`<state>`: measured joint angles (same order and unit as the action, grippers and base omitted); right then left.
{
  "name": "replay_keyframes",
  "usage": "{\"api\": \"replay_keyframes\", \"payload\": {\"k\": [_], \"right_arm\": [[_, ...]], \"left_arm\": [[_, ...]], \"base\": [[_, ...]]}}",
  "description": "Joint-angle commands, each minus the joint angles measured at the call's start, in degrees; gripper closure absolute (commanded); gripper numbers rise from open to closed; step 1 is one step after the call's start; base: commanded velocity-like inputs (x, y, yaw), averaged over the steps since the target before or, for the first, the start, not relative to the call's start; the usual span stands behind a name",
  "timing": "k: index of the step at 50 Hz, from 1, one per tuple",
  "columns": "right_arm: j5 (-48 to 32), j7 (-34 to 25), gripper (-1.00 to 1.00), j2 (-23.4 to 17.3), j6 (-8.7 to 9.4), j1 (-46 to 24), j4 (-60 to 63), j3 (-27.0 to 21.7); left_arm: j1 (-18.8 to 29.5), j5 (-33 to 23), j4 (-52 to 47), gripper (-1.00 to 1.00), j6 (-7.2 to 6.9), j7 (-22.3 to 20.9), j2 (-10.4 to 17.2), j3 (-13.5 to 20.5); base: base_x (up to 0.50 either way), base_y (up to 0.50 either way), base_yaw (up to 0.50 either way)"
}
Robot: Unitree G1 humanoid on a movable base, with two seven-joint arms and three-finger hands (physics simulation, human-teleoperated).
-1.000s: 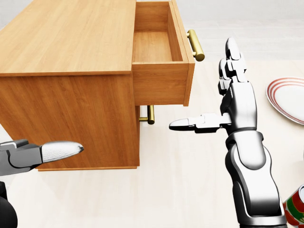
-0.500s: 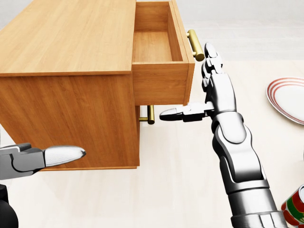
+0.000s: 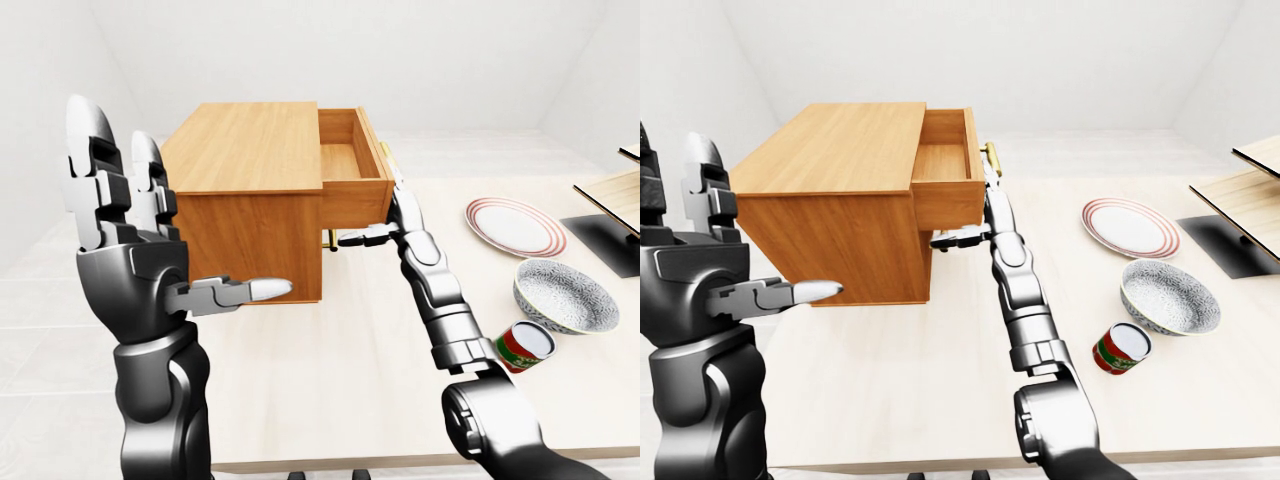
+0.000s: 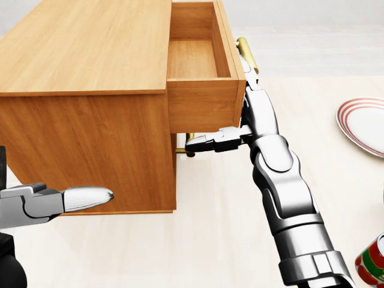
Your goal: Close the top drawer of the cabinet.
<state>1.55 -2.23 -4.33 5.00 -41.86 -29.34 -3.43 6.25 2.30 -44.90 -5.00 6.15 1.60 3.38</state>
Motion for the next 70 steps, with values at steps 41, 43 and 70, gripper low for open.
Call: {"api": "replay_keyframes", "payload": {"k": [41, 43, 70], "right_arm": [[0.4, -3.9, -1.00, 5.8, -1.15, -6.2, -16.4, 2.8], [0.6, -4.1, -1.00, 6.0, -2.26, -6.1, -17.0, 2.7], [0.3, -6.4, -1.00, 8.6, -7.04, -10.8, -26.0, 3.0]], "left_arm": [[-0.4, -1.4, 1.1, -1.00, 0.00, -1.0, -0.5, -0.7], [-0.4, -1.4, 0.9, -1.00, 0.00, -1.0, -0.5, -0.7], [-0.7, -1.6, 1.2, -1.00, 0.00, -1.2, -0.5, -0.8]], "base": [[0.00, 0.00, 0.00], [0.00, 0.00, 0.00], [0.00, 0.00, 0.00]]}}
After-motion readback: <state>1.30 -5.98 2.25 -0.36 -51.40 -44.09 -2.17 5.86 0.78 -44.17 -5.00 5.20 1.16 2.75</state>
